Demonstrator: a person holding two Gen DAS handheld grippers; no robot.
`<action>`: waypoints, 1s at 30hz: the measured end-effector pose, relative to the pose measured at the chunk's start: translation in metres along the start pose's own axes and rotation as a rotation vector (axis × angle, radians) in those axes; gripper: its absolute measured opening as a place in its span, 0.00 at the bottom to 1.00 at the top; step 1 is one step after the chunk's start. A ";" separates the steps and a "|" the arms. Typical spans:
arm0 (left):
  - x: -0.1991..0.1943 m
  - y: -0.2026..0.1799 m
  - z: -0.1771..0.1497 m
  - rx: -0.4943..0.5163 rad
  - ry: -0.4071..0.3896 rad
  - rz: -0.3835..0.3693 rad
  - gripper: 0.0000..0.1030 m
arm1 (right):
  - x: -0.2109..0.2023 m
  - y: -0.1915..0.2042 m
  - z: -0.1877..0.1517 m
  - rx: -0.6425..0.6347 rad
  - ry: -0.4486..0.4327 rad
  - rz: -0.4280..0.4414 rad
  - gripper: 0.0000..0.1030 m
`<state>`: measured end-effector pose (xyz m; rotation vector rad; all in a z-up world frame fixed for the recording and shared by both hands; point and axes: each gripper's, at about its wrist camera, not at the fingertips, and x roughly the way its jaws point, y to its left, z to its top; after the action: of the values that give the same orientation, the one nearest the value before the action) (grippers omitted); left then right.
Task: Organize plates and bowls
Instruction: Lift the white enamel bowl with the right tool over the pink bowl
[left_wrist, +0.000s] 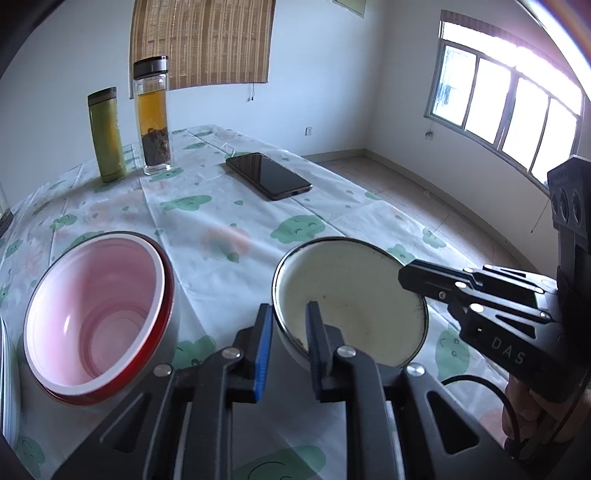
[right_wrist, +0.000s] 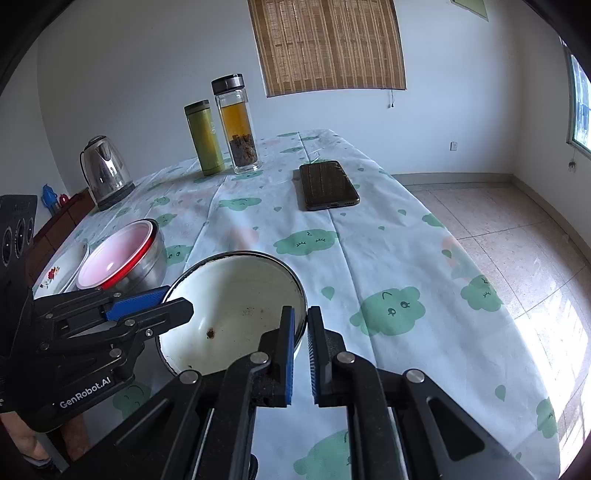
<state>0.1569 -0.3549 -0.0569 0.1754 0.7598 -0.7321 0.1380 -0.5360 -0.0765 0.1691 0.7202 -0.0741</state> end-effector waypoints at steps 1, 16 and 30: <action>0.000 0.000 0.000 -0.001 -0.003 0.004 0.15 | 0.000 0.000 -0.001 0.007 -0.007 0.001 0.07; -0.020 0.005 0.002 -0.011 -0.060 -0.006 0.08 | -0.008 0.010 -0.004 0.038 -0.057 -0.014 0.08; -0.056 0.020 0.007 -0.047 -0.150 -0.002 0.08 | -0.044 0.039 0.010 -0.009 -0.158 -0.004 0.08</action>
<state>0.1465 -0.3122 -0.0158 0.0758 0.6342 -0.7205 0.1162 -0.4989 -0.0345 0.1515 0.5637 -0.0873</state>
